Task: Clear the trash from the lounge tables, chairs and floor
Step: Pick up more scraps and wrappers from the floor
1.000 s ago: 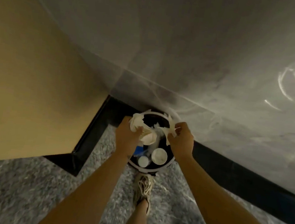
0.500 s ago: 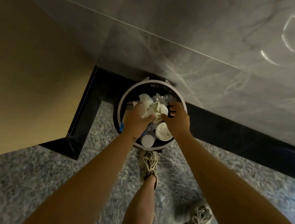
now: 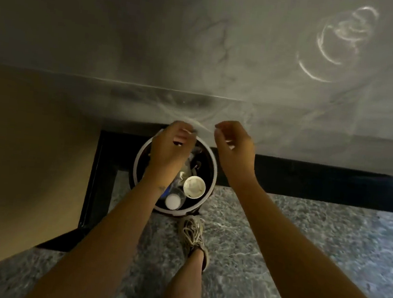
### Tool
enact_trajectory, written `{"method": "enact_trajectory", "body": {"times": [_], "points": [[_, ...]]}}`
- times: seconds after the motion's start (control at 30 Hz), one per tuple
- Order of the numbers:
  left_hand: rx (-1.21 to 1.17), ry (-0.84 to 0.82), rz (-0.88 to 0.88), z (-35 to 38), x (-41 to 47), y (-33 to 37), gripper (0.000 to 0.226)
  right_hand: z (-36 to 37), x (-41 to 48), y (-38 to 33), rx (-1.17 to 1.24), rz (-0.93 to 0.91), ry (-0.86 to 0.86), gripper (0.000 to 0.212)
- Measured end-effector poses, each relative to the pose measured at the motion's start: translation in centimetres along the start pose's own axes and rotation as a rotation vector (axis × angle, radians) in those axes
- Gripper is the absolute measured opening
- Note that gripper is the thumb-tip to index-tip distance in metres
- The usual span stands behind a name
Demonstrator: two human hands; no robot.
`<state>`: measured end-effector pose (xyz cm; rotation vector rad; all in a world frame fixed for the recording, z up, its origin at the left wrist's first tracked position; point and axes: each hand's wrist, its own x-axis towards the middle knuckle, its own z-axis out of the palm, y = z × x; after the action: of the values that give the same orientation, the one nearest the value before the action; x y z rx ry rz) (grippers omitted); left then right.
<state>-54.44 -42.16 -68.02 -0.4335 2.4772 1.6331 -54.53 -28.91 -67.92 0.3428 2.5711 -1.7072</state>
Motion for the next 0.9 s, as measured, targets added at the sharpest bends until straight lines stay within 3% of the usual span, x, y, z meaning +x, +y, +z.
{"method": "enact_trajectory", "body": {"times": [0.2,0.37,0.67,0.8,0.9], "points": [[0.054,-0.137,0.406,1.7,-4.4,12.3,0.015,-12.2,-3.8,-6.5,0.015,-0.143,0.205,0.008],[0.060,-0.295,0.702,5.1,-13.8,23.4,0.017,-24.9,-13.1,-11.3,-0.068,-0.180,0.420,0.016],[-0.041,-0.824,1.148,13.5,-42.8,40.3,0.024,-47.7,-44.3,-17.3,-0.190,-0.055,1.156,0.014],[-0.031,-1.045,1.321,16.4,-56.0,42.8,0.018,-52.8,-58.7,-18.7,-0.284,0.046,1.405,0.014],[-0.048,-1.199,1.417,17.7,-65.3,43.4,0.029,-54.5,-68.1,-18.7,-0.349,0.149,1.545,0.015]]}}
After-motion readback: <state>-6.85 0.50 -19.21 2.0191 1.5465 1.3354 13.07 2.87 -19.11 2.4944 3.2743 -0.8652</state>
